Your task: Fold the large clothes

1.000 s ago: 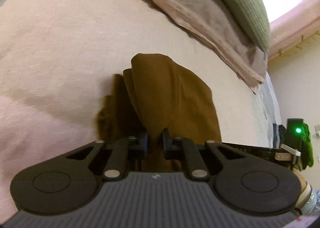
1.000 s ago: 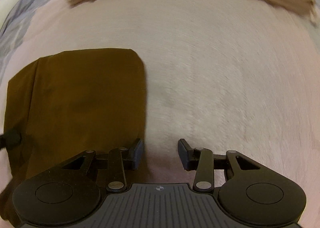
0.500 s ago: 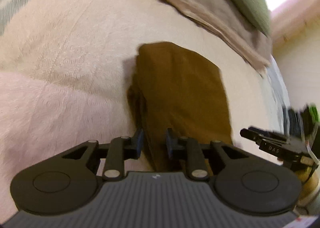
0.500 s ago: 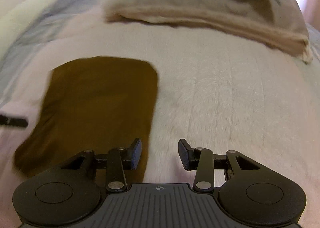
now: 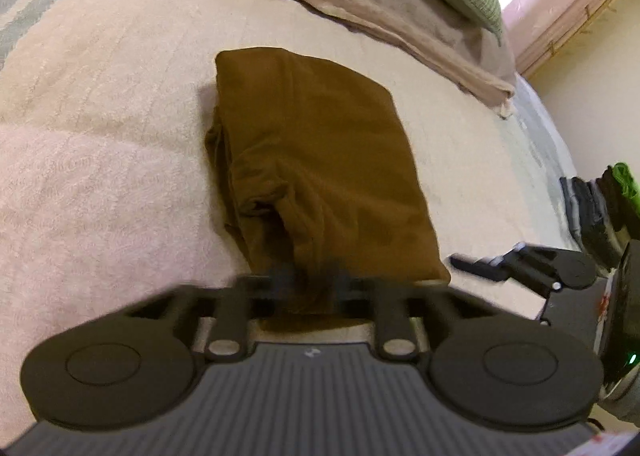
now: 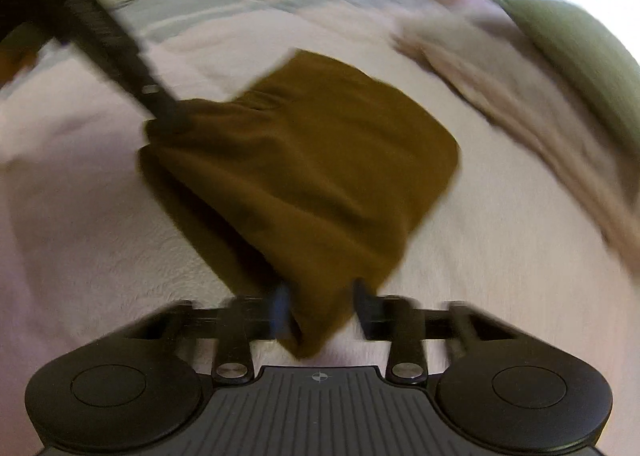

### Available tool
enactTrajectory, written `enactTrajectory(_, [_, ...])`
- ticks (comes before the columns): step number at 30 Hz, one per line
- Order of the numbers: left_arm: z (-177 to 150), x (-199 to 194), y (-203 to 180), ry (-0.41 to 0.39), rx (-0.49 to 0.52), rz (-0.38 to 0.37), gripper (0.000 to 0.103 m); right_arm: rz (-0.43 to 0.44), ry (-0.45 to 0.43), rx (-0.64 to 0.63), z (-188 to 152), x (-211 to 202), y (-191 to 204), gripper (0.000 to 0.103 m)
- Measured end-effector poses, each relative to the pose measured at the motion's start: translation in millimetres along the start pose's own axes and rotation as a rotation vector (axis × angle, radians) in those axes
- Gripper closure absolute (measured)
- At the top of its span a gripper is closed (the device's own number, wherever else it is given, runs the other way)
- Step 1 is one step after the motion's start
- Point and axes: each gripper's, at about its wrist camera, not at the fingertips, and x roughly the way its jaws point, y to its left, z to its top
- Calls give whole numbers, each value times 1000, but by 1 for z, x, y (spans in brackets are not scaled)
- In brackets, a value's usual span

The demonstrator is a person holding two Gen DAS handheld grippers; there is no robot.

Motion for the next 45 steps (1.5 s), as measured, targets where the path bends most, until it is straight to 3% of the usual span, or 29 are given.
enactTrajectory(4, [-15,-6,5,-50,3,37,101,-36,-23,-167,-15,4,7,103])
enactTrajectory(7, [-32,9,21,-12,-44,69,98,-10,25,-322,-34,26,30,103])
enactTrajectory(9, [-46,24,22,18,-4,129,97,-1,52,-366,-42,42,39,101])
enactTrajectory(11, [-45,22,15,12,-7,160,96,31,77,-272,-32,39,25,96])
enactTrajectory(14, [-38,2,6,-8,-17,215,88,132,77,28,-19,17,-17,73])
enactTrajectory(17, [-30,-25,-7,-62,10,281,90,128,3,244,-15,-6,-51,72])
enactTrajectory(21, [-18,-31,-33,-131,45,285,89,98,-6,425,-9,13,-70,71])
enactTrajectory(24, [-20,7,-44,-86,61,313,88,130,70,536,-13,52,-69,71])
enactTrajectory(26, [-22,38,-33,-10,-28,343,87,148,158,603,-17,75,-72,72])
enactTrajectory(27, [-23,48,-28,14,-66,372,87,161,159,641,-16,76,-78,72])
enactTrajectory(32, [-19,30,-46,12,-113,460,86,208,138,730,-14,37,-98,71])
enactTrajectory(35, [-21,12,-68,24,-119,505,75,211,130,737,-13,16,-105,69])
enactTrajectory(37, [-23,2,-80,28,-134,520,74,222,115,746,-17,6,-106,64])
enactTrajectory(42, [-35,-9,-98,1,-206,465,64,214,103,761,-26,-8,-116,60])
enactTrajectory(45, [-52,-8,-87,-35,-343,367,54,182,111,779,-42,-9,-125,58])
